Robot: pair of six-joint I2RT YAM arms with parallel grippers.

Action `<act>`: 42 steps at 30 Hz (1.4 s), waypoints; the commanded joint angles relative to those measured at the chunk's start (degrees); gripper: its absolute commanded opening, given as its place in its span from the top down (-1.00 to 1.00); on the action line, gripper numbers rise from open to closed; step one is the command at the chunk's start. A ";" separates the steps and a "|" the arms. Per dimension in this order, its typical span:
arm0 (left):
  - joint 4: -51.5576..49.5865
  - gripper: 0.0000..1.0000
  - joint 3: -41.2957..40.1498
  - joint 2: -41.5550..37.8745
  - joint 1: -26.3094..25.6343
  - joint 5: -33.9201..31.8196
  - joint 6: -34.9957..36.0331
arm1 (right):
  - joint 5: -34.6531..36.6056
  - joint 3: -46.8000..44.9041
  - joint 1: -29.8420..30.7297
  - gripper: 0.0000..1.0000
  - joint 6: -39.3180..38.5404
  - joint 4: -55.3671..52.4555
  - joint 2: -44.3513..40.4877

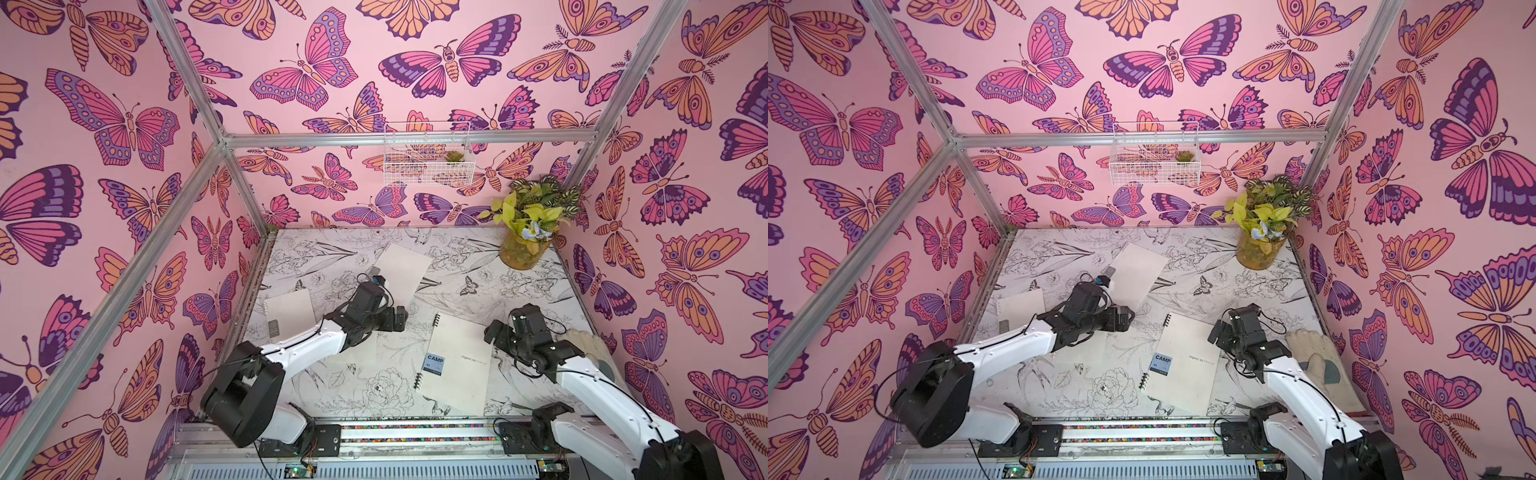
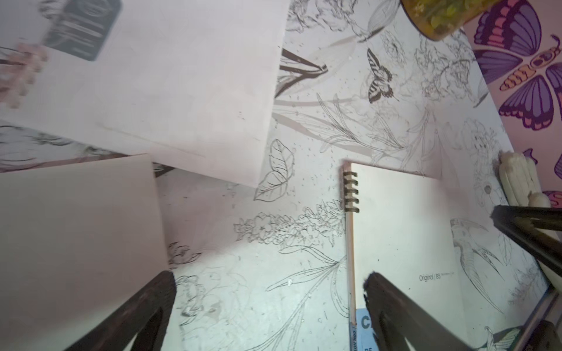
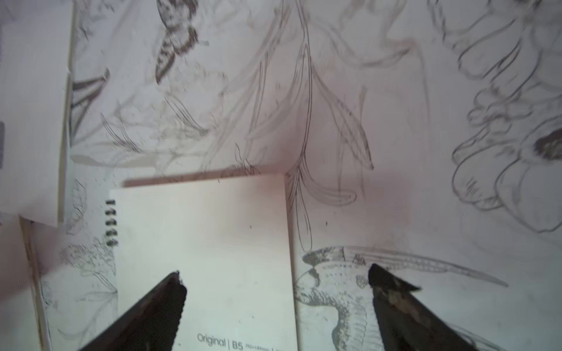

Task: Tear off pages from different notebooks
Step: Adjust the notebook at the center of the board.

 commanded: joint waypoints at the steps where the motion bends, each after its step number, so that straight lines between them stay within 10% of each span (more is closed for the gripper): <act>1: -2.04 -1.00 4.13 5.31 -2.86 0.16 -0.34 | -4.44 -1.16 1.88 -0.99 2.25 -1.06 2.39; 8: -0.80 -0.86 13.64 17.20 -4.56 4.90 -0.14 | -8.56 -0.63 3.54 -0.67 2.71 9.91 10.85; 14: 0.35 -0.21 23.27 28.53 -4.52 11.05 -0.56 | -12.33 4.66 3.60 -0.47 2.45 19.51 22.83; 22: 1.34 -0.09 28.89 34.12 -0.98 14.65 -3.06 | -16.94 13.66 3.47 -0.32 2.89 27.76 37.96; 26: 0.35 -0.14 28.47 31.64 3.52 15.41 -3.35 | -16.86 18.41 2.93 -0.39 -1.16 22.02 39.75; 31: -2.41 -0.68 18.63 21.41 4.77 7.56 -5.86 | -15.01 17.22 2.92 -0.50 -5.57 15.08 37.01; 42: -3.79 -0.52 3.91 12.81 -1.63 7.57 -17.67 | -19.15 9.81 3.51 -0.53 -9.60 9.09 27.97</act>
